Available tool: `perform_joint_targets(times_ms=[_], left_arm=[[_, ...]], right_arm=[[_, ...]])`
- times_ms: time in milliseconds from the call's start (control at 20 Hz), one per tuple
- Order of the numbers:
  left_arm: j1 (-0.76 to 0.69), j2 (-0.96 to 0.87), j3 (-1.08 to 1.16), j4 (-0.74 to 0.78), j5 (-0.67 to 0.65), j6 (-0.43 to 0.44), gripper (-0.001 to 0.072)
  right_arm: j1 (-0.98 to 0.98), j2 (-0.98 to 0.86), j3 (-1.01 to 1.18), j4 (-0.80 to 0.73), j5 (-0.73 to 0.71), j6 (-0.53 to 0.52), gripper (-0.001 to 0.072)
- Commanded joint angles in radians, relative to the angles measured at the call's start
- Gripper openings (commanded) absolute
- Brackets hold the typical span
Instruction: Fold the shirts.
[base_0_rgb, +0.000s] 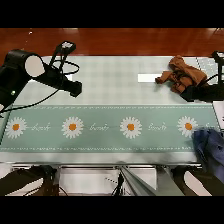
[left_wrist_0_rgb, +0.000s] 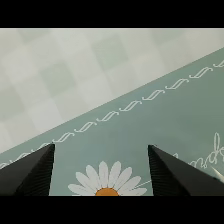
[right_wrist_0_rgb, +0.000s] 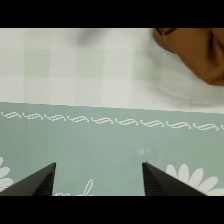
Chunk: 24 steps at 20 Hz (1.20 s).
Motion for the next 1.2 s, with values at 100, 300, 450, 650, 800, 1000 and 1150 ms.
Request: perform_joint_targets(times_ms=[100, 300, 450, 650, 800, 1000, 1150], left_arm=[[0.000, 0.001, 0.000, 0.000, 0.000, 0.000, 0.0710], [0.000, 0.001, 0.000, 0.000, 0.000, 0.000, 0.0710], [0.000, 0.001, 0.000, 0.000, 0.000, 0.000, 0.0710], [0.000, 0.001, 0.000, 0.000, 0.000, 0.000, 0.0709], [0.000, 0.001, 0.000, 0.000, 0.000, 0.000, 0.0710], [0.000, -0.006, 0.000, 0.000, 0.043, 0.000, 0.0710], [0.001, -0.021, 0.000, 0.002, 0.053, 0.000, 0.0710]], right_arm=[[0.001, 0.000, 0.001, 0.000, 0.000, 0.000, 0.0623], [0.001, 0.000, 0.001, 0.000, 0.000, 0.000, 0.0623], [0.001, 0.000, 0.001, 0.000, 0.000, 0.000, 0.0623], [0.001, 0.000, 0.001, 0.000, 0.000, 0.000, 0.0623], [0.001, 0.000, 0.001, 0.010, -0.018, 0.000, 0.0623], [0.001, 0.000, 0.001, 0.080, -0.103, 0.001, 0.0621], [0.000, 0.000, 0.001, -0.003, -0.346, 0.055, 0.0602]])
